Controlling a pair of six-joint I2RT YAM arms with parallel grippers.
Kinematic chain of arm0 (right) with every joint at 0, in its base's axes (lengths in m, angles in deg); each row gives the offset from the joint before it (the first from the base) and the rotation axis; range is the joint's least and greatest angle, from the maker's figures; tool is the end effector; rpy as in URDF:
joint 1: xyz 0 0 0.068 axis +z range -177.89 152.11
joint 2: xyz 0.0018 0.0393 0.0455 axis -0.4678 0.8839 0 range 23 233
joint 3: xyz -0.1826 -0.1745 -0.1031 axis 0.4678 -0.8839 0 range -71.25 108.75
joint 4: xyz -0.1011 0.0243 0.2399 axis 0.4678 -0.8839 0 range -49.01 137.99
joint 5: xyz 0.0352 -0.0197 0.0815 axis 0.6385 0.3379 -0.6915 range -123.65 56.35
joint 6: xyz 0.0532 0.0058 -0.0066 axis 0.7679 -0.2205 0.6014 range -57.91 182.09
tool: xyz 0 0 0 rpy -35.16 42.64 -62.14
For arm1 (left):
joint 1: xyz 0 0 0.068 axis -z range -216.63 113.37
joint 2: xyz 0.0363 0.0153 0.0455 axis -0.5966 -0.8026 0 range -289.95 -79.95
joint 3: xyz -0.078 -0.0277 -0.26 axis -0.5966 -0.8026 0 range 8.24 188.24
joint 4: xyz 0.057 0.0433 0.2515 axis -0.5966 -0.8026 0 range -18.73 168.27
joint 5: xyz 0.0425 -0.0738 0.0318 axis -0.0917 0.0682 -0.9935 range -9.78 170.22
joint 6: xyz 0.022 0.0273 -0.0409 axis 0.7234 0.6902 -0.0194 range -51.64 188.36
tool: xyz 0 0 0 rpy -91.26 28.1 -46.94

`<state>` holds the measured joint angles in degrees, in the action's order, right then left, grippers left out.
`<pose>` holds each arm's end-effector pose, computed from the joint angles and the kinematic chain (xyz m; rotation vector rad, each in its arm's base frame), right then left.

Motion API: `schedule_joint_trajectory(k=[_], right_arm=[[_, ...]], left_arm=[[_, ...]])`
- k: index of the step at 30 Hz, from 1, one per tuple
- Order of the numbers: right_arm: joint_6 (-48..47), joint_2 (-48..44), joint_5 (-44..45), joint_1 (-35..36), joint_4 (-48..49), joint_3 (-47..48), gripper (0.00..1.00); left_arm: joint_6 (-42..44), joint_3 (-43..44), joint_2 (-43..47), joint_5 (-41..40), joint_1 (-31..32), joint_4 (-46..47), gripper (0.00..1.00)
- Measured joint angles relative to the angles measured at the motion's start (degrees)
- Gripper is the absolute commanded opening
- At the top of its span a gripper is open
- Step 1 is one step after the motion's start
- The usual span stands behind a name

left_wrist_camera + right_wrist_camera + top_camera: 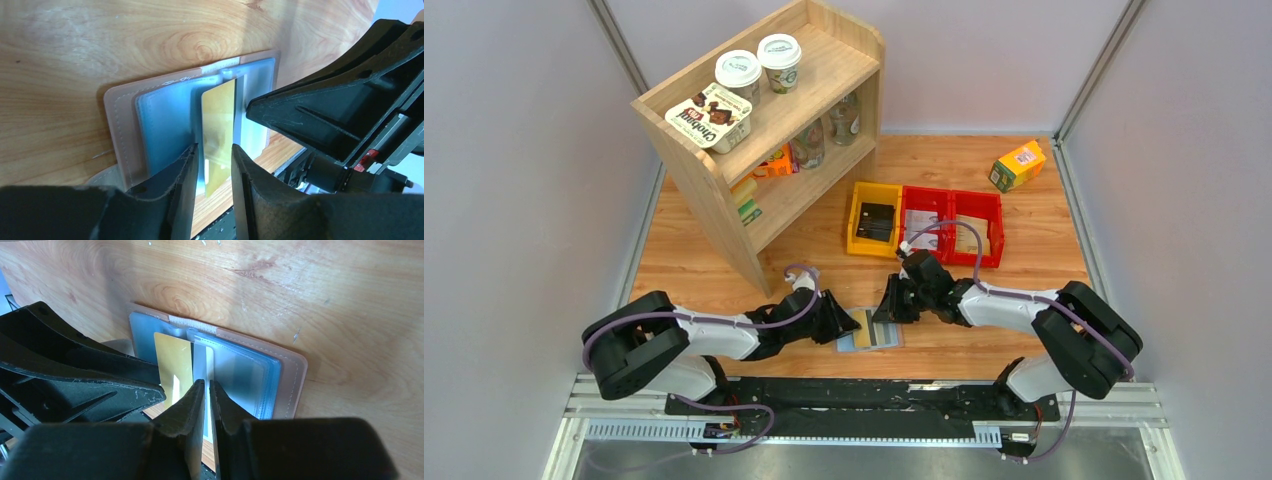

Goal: Take the credit cards out of the card holder
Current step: Remove the credit card from the card holder.

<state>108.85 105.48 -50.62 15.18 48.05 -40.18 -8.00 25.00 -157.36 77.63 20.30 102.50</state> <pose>0.1776 0.1801 0.1367 -0.0543 2.7097 0.9560 0.1231 -0.1860 0.1220 -0.4498 2.4579 -1.1358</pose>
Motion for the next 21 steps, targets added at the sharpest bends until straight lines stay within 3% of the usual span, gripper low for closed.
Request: schedule_joint_trajectory(k=[6,14,16,21], right_arm=[[0.09,0.00,-0.02,0.00,0.13,-0.07,0.16],[0.17,0.00,0.04,-0.02,0.37,-0.33,0.16],[0.17,0.00,0.04,-0.02,0.35,-0.35,0.16],[0.20,-0.20,0.04,-0.02,-0.02,-0.33,0.16]], left_arm=[[-0.28,1.95,-3.63,0.98,0.00,2.45,0.41],[-1.16,2.03,-5.01,1.16,-0.02,3.96,0.04],[-1.20,2.03,-3.78,1.18,-0.02,3.89,0.00],[0.83,2.05,1.90,-0.17,0.00,-1.05,0.00]])
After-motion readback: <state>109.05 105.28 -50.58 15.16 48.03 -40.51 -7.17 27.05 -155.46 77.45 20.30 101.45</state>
